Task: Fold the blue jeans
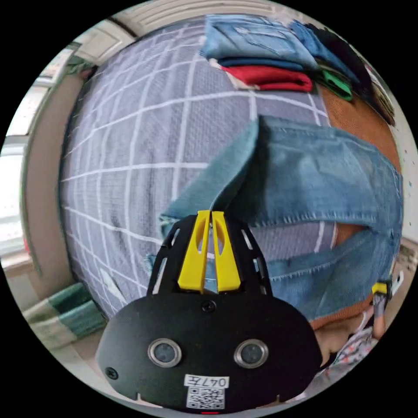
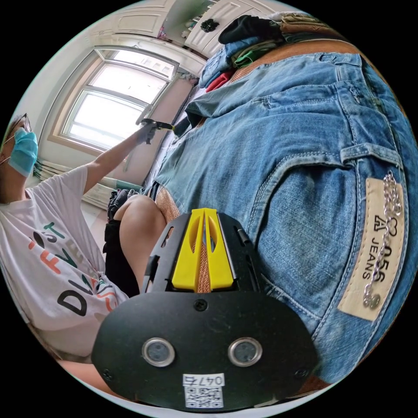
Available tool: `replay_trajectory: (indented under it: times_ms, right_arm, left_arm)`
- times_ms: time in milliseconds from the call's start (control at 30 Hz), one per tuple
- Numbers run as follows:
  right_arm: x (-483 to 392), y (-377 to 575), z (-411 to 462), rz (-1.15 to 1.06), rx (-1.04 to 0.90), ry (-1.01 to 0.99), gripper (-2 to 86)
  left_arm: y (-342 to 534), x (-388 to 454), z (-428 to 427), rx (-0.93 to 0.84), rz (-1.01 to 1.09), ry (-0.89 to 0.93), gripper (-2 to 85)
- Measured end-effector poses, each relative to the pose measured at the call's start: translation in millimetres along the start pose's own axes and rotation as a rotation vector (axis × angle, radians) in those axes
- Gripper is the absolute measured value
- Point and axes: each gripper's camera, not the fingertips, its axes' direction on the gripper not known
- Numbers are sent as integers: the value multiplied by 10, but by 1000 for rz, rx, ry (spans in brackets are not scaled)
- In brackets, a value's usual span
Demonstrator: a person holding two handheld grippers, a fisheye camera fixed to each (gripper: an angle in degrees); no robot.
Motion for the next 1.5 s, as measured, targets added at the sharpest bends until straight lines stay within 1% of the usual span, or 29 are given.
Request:
replay_trajectory:
  times_ms: [33,67,100,133,167,233,300,367,400,467,533,567,633,733,767,833,867,933,1000,1033,1067,1100,1133,1167,1200,1233,1267,1367,1500]
  right_arm:
    - [21,-2,1,2,2,-8,-6]
    - [36,-4,2,3,3,-12,-7]
    - [42,-4,1,2,4,-12,-7]
    - [51,-4,-1,2,5,-10,-7]
    - [61,-3,-3,2,6,-10,-6]
    - [82,-1,-7,2,8,-13,-6]
    - [102,0,-11,2,8,-16,-6]
    - [128,4,-19,1,10,-21,-7]
    - [134,5,-22,1,10,-22,-7]
    - [157,8,-31,0,10,-26,-7]
    - [175,10,-39,1,9,-29,-7]
    - [187,12,-44,2,9,-30,-7]
    - [202,15,-52,2,9,-30,-7]
    - [227,22,-66,4,8,-29,-6]
    - [238,25,-72,5,8,-29,-6]
    - [254,30,-83,6,8,-31,-6]
    - [264,34,-91,7,8,-32,-6]
    - [282,41,-103,8,9,-36,-6]
    - [299,49,-117,9,9,-40,-6]
    - [308,55,-126,9,9,-41,-6]
    - [316,61,-135,9,9,-41,-6]
    - [319,64,-140,9,9,-41,-6]
    - [325,70,-149,9,9,-40,-6]
    - [330,76,-158,9,9,-38,-6]
    - [334,79,-162,8,9,-38,-6]
    - [342,83,-167,7,6,-42,-6]
    - [349,89,-176,7,5,-44,-5]
    - [362,106,-200,6,3,-46,-6]
    - [375,133,-232,6,3,-46,-6]
  left_arm:
    - [-54,-360,-288,115,-209,-94,14]
    - [11,-706,-575,250,-426,-108,38]
    - [65,-834,-680,300,-504,-113,51]
    - [151,-998,-795,358,-585,-121,110]
    - [189,-1091,-787,352,-602,-125,147]
    - [253,-1169,-610,293,-581,-96,161]
    - [395,-1229,-287,217,-572,-3,159]
    - [664,-1291,339,65,-605,203,147]
    - [747,-1297,524,20,-622,262,144]
    - [1111,-1278,1156,-82,-719,444,144]
    - [1386,-1246,1498,-98,-815,519,139]
    - [1527,-1235,1586,-43,-862,524,133]
    - [1646,-1224,1623,2,-921,510,122]
    - [1559,-1120,1595,-42,-869,427,96]
    - [1494,-1056,1530,-23,-803,410,63]
    - [1474,-989,1374,42,-780,414,8]
    - [1434,-947,1265,91,-742,423,-1]
    - [1334,-911,1121,119,-692,425,-6]
    - [1247,-896,828,238,-619,456,-8]
    - [1199,-860,495,352,-526,445,-9]
    - [1197,-754,68,458,-394,337,-9]
    - [1231,-675,-147,497,-340,239,-9]
    - [1334,-557,-412,551,-290,69,-9]
    - [1383,-563,-424,525,-292,-30,-10]
    - [1361,-607,-346,470,-289,-35,-10]
    - [1289,-728,-102,325,-296,4,-10]
    - [1287,-815,115,247,-317,46,-10]
    - [1342,-843,511,169,-362,104,-9]
    - [1425,-665,1074,21,-337,50,-5]
